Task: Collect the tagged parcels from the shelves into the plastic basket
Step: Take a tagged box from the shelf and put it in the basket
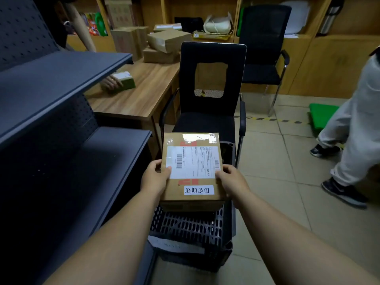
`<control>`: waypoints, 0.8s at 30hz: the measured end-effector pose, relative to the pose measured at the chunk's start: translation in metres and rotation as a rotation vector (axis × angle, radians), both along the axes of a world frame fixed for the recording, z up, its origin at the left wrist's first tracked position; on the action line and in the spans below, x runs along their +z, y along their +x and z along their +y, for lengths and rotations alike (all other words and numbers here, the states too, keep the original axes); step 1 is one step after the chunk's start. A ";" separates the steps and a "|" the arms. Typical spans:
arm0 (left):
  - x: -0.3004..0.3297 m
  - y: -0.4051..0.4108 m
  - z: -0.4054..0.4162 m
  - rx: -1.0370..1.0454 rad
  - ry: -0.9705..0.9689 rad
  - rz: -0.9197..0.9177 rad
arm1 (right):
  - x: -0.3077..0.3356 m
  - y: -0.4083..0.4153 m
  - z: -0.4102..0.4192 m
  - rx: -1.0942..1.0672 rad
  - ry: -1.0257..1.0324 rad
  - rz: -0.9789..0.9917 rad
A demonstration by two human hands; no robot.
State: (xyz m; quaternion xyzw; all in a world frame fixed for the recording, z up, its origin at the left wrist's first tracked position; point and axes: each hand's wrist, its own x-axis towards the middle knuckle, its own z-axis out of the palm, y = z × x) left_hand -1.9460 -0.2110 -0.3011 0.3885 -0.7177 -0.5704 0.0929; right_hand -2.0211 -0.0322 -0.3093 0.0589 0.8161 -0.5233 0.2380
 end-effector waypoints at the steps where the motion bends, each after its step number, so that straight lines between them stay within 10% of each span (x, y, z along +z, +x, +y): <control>1: -0.003 -0.003 -0.003 -0.002 0.004 -0.009 | -0.003 -0.004 -0.002 0.005 -0.004 -0.014; 24: -0.056 -0.040 -0.055 -0.032 0.034 -0.147 | -0.054 -0.037 -0.047 0.033 0.031 -0.157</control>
